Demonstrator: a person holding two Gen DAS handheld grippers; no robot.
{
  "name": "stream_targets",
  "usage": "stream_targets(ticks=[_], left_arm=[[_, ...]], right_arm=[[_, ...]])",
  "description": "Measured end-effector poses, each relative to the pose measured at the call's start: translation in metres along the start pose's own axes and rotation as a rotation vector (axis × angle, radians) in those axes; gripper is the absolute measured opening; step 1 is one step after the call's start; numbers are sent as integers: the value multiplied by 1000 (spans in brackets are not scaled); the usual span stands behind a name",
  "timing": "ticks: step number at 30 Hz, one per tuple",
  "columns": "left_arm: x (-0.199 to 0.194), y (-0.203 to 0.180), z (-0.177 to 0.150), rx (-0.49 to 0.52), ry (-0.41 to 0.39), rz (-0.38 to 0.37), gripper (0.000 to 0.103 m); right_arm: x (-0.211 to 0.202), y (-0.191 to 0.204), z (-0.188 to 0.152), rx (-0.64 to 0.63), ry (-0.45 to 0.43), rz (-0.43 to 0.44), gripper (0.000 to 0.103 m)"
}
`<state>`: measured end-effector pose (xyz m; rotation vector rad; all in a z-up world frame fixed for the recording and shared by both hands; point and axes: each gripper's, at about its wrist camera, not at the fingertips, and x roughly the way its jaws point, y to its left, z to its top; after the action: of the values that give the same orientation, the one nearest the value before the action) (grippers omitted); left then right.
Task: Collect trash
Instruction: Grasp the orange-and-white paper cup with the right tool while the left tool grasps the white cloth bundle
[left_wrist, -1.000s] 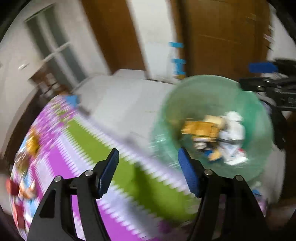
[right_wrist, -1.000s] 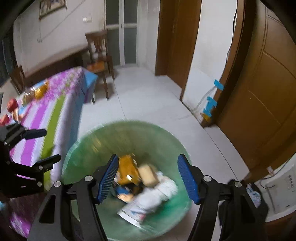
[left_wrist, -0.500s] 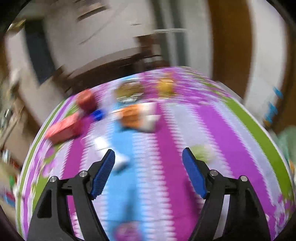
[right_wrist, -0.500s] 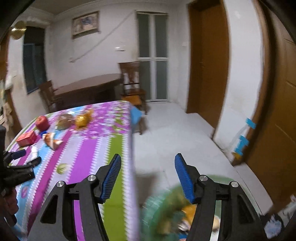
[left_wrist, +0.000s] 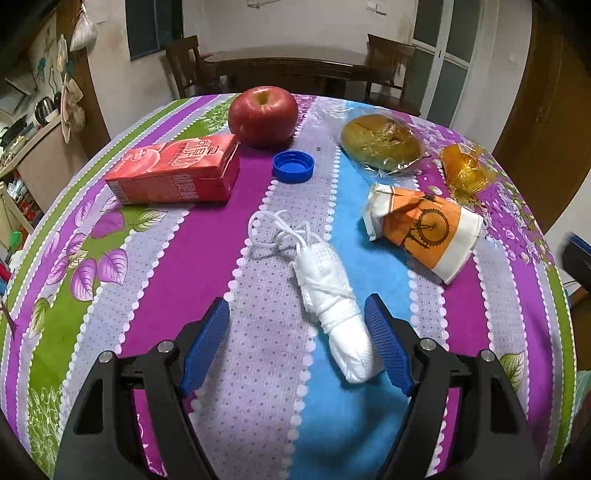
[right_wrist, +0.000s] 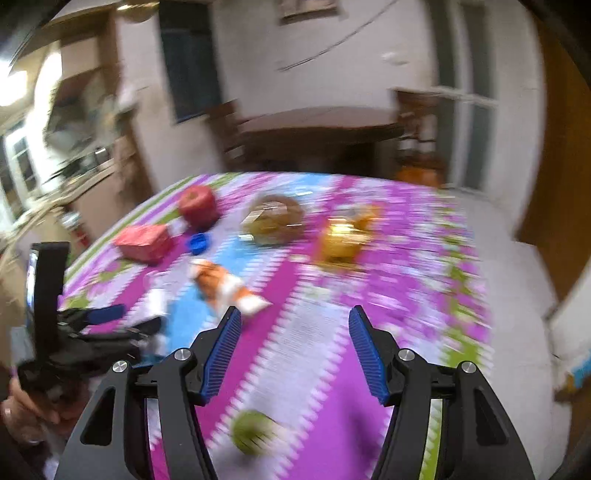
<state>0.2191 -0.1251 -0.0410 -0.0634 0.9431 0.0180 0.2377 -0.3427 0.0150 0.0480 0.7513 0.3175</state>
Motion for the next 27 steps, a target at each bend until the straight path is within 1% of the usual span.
stream_targets(ticks=[2, 4, 8, 12, 13, 14, 15, 16, 17, 18, 19, 22, 25, 27], left_arm=[[2, -2, -1, 5, 2, -1, 72], [6, -2, -2, 2, 3, -16, 72], [9, -1, -4, -8, -4, -32, 70], [9, -4, -4, -3, -9, -36, 68], [10, -3, -4, -7, -10, -36, 66], [9, -2, -4, -8, -11, -37, 63], [8, -3, -4, -1, -15, -43, 56], [7, -3, -4, 7, -18, -53, 46], [7, -4, -4, 12, -18, -63, 42], [6, -4, -4, 15, -16, -80, 32], [5, -4, -5, 11, -11, -91, 31], [2, 1, -6, -11, 4, -109, 29], [-2, 6, -10, -16, 24, -118, 28], [-9, 7, -14, -4, 27, -115, 28]], right_arm=[[19, 10, 14, -48, 20, 59, 62], [42, 17, 25, -81, 59, 115, 62], [78, 23, 35, -105, 114, 164, 62], [97, 28, 30, -117, 144, 207, 61], [102, 31, 29, -120, 155, 220, 54], [102, 32, 26, -124, 166, 238, 44], [104, 35, 24, -132, 178, 249, 40], [106, 38, 22, -144, 189, 254, 30], [106, 40, 20, -151, 195, 267, 24], [105, 43, 19, -156, 193, 282, 18], [103, 46, 17, -161, 187, 284, 8], [88, 49, 13, -157, 137, 289, 8], [65, 47, 7, -132, 81, 273, 8], [45, 45, 0, -106, 52, 221, 8]])
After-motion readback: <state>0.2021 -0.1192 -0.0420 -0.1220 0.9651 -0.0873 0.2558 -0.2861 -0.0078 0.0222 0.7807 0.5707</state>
